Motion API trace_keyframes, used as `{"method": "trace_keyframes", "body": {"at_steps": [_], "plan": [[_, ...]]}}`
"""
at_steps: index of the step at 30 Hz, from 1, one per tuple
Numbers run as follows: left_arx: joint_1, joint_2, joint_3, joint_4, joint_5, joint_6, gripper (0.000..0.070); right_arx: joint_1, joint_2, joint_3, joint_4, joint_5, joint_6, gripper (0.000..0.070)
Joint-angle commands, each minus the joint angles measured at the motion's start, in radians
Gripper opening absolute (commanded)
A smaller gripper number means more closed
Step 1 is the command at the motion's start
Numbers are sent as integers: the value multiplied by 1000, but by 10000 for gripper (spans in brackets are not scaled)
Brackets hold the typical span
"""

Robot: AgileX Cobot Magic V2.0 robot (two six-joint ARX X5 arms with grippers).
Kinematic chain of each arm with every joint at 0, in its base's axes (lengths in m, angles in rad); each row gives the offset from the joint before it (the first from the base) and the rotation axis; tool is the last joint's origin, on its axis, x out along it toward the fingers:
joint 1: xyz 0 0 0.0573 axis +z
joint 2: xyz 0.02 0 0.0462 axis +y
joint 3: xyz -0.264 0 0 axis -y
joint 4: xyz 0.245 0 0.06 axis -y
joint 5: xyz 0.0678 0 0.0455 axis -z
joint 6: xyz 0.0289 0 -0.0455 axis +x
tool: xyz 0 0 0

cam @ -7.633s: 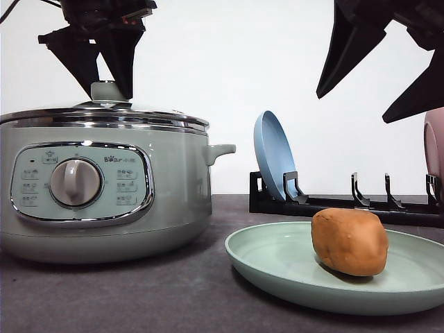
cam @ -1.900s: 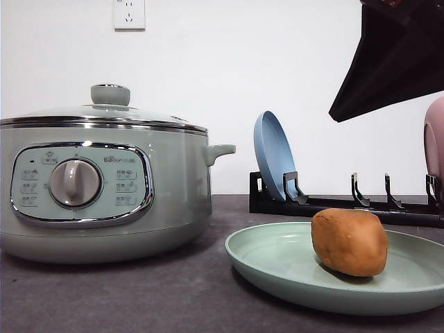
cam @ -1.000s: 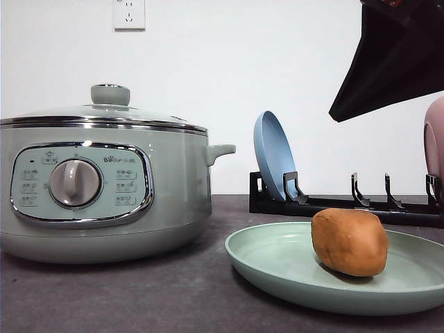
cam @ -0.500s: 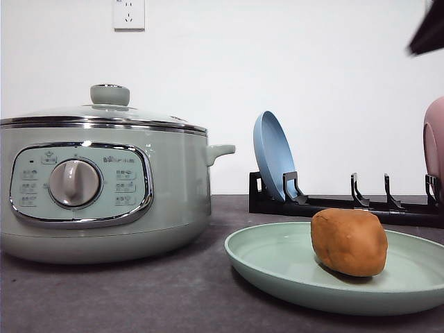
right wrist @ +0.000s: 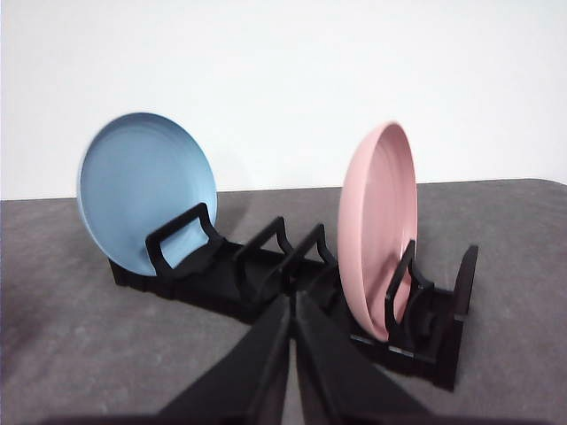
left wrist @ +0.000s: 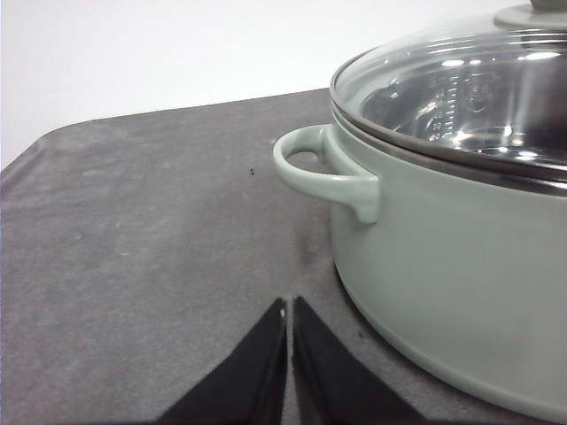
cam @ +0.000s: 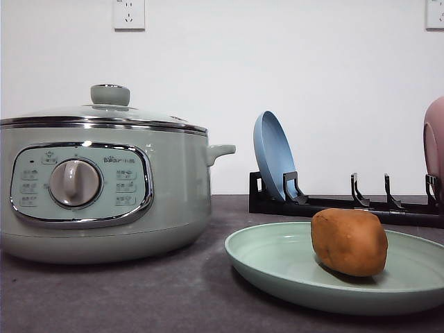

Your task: Transfer potato from steamer to green plate

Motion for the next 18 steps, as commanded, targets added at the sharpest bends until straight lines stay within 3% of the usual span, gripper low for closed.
{"method": "trace_keyframes", "body": {"at_steps": [1, 10, 18], "plan": [[3, -2, -21, -8, -2, -6, 3, -2, -36, -45, 16, 0, -13, 0], [2, -2, -21, -8, -2, -6, 3, 13, -137, -196, 16, -1, -9, 0], [3, -2, -21, -8, -2, -6, 2, 52, -180, -202, -94, -1, -12, 0]]}}
